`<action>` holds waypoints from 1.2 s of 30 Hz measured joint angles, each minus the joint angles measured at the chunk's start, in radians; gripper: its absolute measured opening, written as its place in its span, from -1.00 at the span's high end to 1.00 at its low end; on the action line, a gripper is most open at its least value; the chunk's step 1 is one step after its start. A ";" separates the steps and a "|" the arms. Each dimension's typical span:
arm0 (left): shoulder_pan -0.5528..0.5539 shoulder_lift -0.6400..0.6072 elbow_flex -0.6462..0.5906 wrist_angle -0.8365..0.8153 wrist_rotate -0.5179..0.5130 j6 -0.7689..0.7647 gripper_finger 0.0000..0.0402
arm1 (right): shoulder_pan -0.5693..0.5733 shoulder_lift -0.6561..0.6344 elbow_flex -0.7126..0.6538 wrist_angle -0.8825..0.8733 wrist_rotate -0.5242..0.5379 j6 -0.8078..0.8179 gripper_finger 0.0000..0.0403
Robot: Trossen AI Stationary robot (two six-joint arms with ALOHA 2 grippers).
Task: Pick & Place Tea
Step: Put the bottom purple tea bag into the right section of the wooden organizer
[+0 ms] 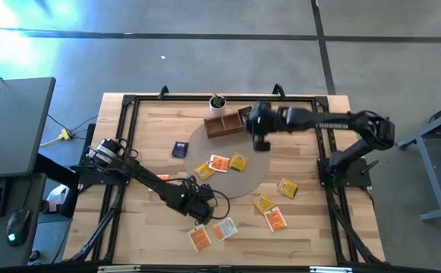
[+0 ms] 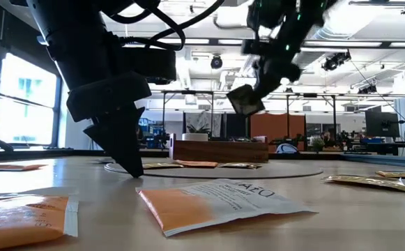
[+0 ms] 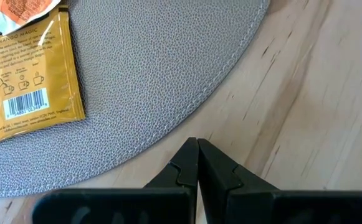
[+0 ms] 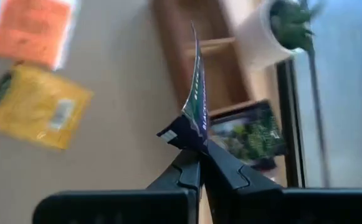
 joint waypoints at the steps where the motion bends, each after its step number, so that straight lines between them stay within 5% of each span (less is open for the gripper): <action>1: 0.000 0.000 0.000 0.001 0.000 0.000 1.00 | -0.047 0.000 -0.006 0.033 -0.059 -0.016 0.96; 8: 0.000 0.000 0.000 0.006 0.000 0.000 1.00 | -0.277 0.024 -0.049 0.155 -0.344 -0.049 0.97; 13: 0.001 0.000 0.000 0.007 0.001 0.000 1.00 | -0.341 0.060 -0.048 0.157 -0.443 -0.049 0.99; 22: 0.002 0.003 0.035 0.005 0.000 0.005 1.00 | -0.344 0.187 -0.048 0.156 -0.448 -0.053 0.99; 36: 0.001 0.002 0.042 0.001 0.002 0.024 1.00 | -0.352 0.198 -0.048 0.250 -0.379 -0.052 0.87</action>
